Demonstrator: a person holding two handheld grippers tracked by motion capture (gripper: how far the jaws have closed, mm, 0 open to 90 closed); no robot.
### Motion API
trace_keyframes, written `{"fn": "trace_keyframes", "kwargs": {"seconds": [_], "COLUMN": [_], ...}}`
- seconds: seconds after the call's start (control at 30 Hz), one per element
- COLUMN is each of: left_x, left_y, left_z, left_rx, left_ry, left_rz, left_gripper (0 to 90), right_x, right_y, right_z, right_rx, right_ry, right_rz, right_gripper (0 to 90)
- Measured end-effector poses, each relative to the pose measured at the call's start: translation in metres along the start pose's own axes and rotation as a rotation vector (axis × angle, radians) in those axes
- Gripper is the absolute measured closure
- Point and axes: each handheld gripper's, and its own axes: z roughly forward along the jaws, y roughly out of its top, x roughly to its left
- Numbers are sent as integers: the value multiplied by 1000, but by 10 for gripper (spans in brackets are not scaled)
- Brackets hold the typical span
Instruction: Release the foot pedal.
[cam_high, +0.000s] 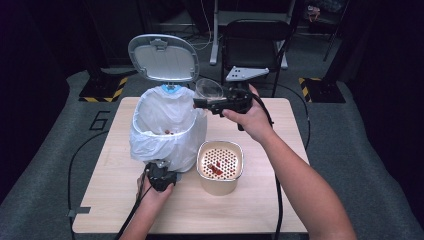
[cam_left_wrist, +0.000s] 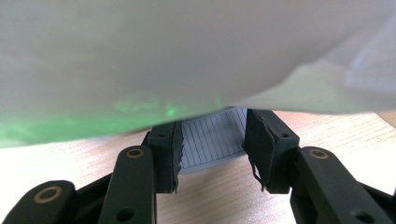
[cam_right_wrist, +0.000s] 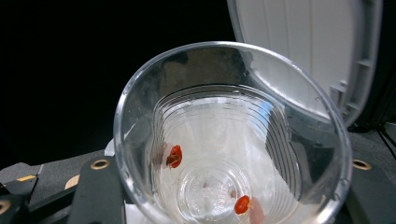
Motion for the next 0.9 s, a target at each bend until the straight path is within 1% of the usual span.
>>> {"fn": "trace_keyframes", "kwargs": {"seconds": [0.13,0.17,0.27,0.37,0.43,0.5,0.57,0.6,0.7,0.9], "left_x": [0,0,0,0,0,0,0,0,0,1], "left_y": [0,0,0,0,0,-1,-1,-1,-1,-1], "left_z": [0,0,0,0,0,0,1,1,0,0], "left_rx": [3,3,2,2,0,-5,-10,-8,-7,-7], "left_ry": [9,-10,-10,-10,-10,-9,-17,-10,-10,-15], "left_rz": [-3,-3,1,2,2,0,0,1,5,9], "left_gripper": [567,567,567,567,567,567,567,567,567,567], "right_x": [3,4,5,8,9,10,12,13,15,20], "right_y": [4,5,7,8,8,8,8,8,7,8], "right_z": [11,14,23,32,39,44,51,53,63,82], "right_rx": [-2,-2,-7,0,2,5,7,9,7,31], "right_ry": [8,7,7,5,17,19,23,22,24,31], "right_rz": [-17,-18,-41,-34,-48,-55,-54,-52,-51,-51], "right_gripper": [369,368,366,366,365,364,362,362,360,358]}}
